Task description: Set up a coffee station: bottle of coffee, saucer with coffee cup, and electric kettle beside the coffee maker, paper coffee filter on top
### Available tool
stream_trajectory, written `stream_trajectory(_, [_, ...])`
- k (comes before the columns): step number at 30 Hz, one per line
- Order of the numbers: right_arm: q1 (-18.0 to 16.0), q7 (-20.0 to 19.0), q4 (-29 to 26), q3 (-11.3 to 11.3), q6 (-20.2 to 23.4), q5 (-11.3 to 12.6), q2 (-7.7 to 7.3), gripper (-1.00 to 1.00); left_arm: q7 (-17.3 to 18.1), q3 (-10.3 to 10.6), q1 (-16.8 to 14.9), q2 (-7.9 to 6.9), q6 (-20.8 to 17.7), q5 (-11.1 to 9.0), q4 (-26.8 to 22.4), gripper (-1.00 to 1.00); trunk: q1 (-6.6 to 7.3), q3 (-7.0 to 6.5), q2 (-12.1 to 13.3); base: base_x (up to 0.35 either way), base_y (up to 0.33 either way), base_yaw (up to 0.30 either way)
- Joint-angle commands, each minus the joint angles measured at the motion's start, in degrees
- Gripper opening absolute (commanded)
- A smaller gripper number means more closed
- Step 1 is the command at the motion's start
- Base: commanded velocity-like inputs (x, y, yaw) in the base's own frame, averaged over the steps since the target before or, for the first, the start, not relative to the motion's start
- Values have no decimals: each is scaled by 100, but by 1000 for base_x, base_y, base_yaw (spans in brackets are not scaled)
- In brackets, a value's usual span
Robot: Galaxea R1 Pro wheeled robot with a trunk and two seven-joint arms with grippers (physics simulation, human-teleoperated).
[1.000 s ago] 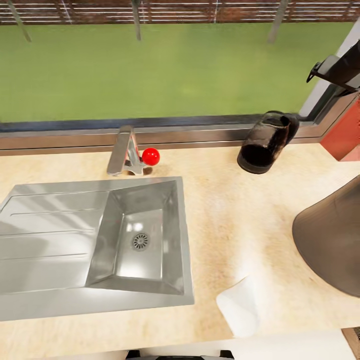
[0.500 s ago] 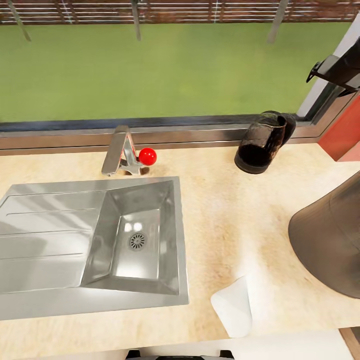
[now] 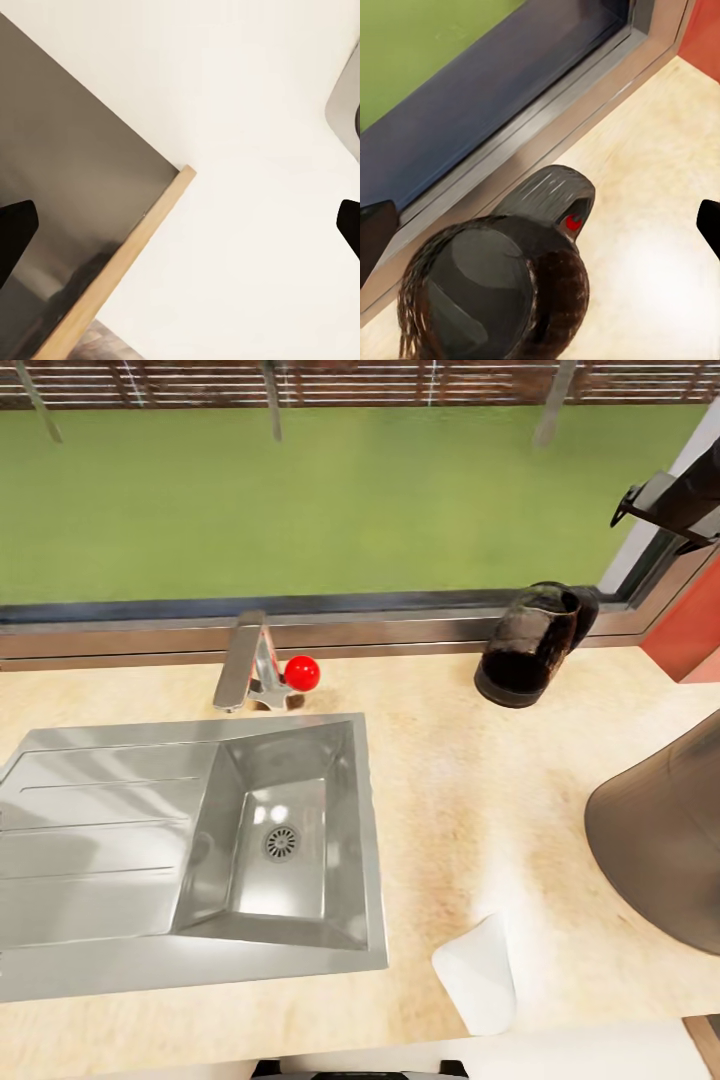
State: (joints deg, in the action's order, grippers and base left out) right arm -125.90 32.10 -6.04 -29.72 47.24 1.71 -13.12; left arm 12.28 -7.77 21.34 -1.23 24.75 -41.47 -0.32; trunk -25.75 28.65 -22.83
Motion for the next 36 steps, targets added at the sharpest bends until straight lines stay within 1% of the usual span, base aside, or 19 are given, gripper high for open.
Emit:
stream_trajectory(1, [-5, 33, -3, -15, 14, 19, 0, 100, 47, -45, 2, 0, 0, -11, -3, 100, -3, 7, -9, 0, 43, 0])
stream_trajectory(7, [-5, 33, 2, -21, 14, 32, -31, 100, 47, -49, 2, 3, 2, -11, -3, 100, -3, 7, -9, 0, 16, 0])
stream_trajectory(20, [-5, 57, 64, -25, -45, 44, 26, 100, 47, -49, 2, 8, 2, -11, -3, 100, -3, 7, -9, 0, 1, 0])
stream_trajectory(32, [-5, 156, 204, -39, -300, 63, 141, 100, 47, -56, 2, 9, -2, -11, -3, 100, -3, 7, -9, 0, 0, 0])
stream_trajectory(36, [-5, 255, 303, -50, -304, 100, 221, 100, 47, -58, 2, 9, -1, -11, -2, 100, -3, 7, -9, 0, 0, 0])
